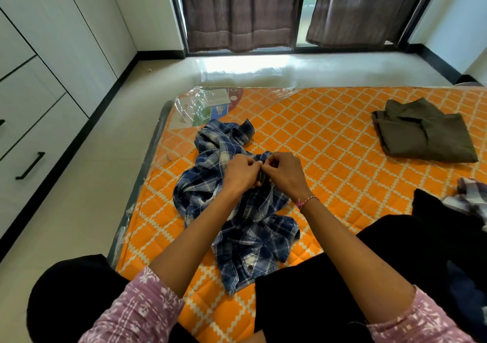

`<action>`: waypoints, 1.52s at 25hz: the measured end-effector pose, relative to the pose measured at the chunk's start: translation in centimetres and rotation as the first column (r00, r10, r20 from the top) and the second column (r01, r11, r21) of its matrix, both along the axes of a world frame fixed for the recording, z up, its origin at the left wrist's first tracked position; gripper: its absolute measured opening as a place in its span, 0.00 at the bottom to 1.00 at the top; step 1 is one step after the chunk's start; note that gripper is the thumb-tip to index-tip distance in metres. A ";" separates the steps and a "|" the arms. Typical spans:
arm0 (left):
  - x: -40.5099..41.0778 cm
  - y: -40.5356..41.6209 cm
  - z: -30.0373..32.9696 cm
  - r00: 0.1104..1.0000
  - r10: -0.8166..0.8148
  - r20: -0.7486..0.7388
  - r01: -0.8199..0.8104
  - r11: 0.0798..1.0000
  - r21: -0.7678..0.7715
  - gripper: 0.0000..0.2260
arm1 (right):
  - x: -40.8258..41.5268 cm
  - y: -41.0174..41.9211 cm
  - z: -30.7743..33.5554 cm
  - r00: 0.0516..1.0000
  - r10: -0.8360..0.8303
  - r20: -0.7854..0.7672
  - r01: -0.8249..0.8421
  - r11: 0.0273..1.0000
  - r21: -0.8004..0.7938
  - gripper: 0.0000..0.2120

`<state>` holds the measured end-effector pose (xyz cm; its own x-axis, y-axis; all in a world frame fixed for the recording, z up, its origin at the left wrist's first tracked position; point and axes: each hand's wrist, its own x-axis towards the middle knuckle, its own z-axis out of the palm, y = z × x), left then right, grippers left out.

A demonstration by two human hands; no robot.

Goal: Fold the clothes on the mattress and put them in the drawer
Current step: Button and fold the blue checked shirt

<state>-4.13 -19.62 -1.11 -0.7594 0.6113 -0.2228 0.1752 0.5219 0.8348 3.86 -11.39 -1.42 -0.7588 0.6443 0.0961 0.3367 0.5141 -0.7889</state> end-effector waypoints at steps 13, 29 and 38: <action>-1.0 -1.4 -2.5 0.972 -0.233 -0.039 0.236 0.964 0.125 0.12 | -1.3 4.1 0.7 0.968 -0.222 -0.115 0.001 0.462 -0.887 0.09; -3.0 -2.2 -5.9 0.750 -0.568 -0.339 0.043 0.553 -0.832 0.50 | -3.1 0.9 -4.9 0.987 -0.159 0.039 0.159 0.987 -0.016 0.09; -2.2 -2.8 -7.9 0.788 -0.568 -0.237 0.116 0.515 -0.849 0.54 | -2.7 0.4 -7.6 0.883 -0.040 0.469 0.263 0.867 -0.423 0.16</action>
